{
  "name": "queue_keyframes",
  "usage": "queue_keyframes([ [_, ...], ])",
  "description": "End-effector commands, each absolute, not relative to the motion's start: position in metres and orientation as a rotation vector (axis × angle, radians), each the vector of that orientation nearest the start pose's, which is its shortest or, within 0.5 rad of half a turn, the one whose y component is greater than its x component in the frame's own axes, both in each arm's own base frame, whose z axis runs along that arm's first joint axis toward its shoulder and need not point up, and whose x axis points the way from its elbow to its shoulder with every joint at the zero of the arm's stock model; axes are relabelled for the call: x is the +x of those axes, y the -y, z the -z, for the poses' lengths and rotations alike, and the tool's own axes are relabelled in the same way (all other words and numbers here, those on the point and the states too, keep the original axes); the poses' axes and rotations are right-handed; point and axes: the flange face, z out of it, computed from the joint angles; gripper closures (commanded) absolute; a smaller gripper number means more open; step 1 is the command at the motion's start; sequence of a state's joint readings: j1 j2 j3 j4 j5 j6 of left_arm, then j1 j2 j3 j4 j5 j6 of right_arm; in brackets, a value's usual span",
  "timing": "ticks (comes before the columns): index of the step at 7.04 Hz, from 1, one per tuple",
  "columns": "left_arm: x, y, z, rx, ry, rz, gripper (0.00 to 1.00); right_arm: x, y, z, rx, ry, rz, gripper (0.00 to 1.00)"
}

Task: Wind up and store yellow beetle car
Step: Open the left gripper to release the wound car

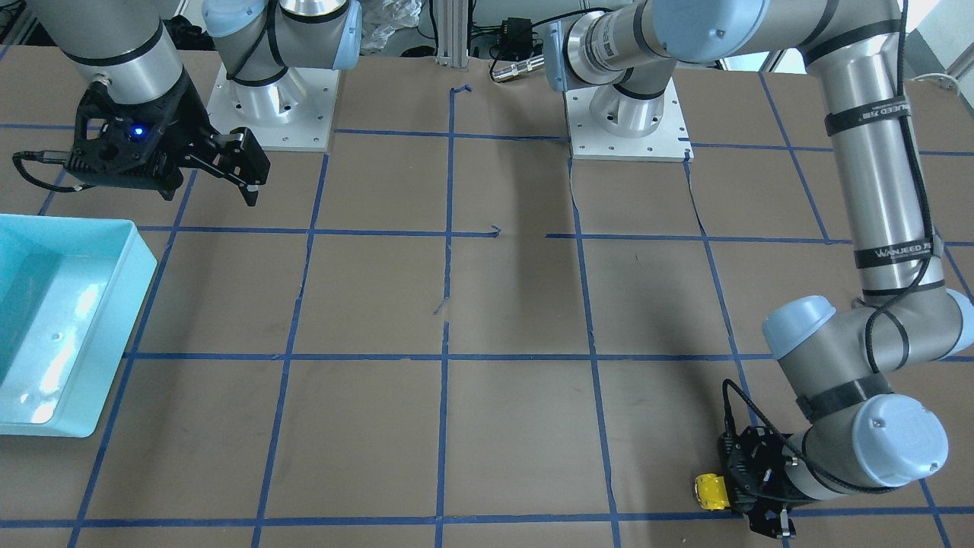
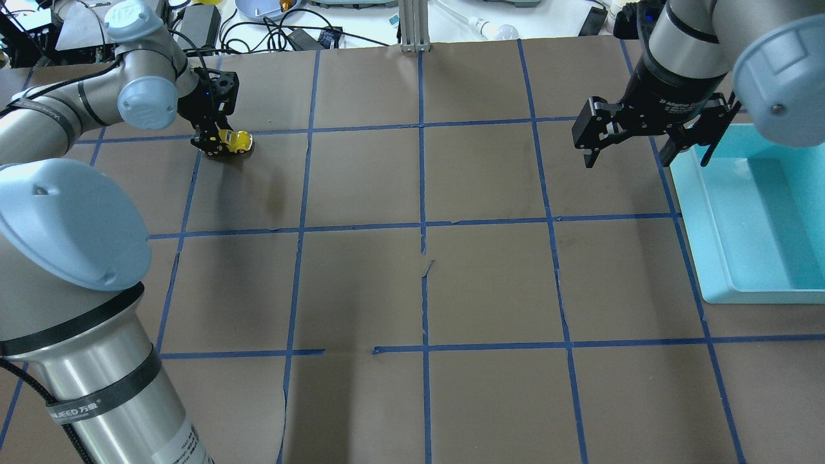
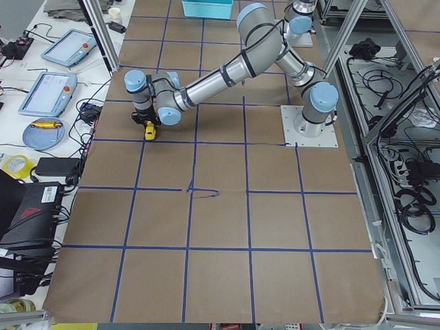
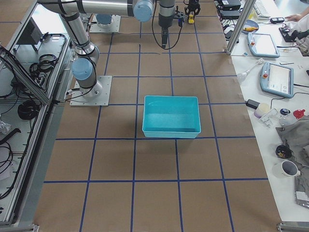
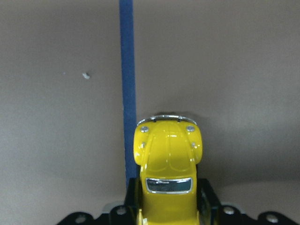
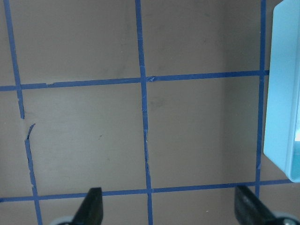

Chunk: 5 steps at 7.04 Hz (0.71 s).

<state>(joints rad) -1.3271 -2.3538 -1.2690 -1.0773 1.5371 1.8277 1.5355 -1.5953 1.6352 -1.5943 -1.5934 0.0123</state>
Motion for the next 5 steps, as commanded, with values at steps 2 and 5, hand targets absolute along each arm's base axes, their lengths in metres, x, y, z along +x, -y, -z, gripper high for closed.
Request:
queue_keyframes([
  [2, 0.0496, 0.7577, -0.1899, -2.241, 2.213, -0.036, 0.0, 0.114, 0.4838, -0.4705, 0.075, -3.163, -0.027, 0.0],
  [5, 0.0495, 0.7571, -0.1938, -2.242, 2.217, -0.039, 0.0, 0.114, 0.4841, -0.4696, 0.075, -3.163, -0.032, 0.0],
])
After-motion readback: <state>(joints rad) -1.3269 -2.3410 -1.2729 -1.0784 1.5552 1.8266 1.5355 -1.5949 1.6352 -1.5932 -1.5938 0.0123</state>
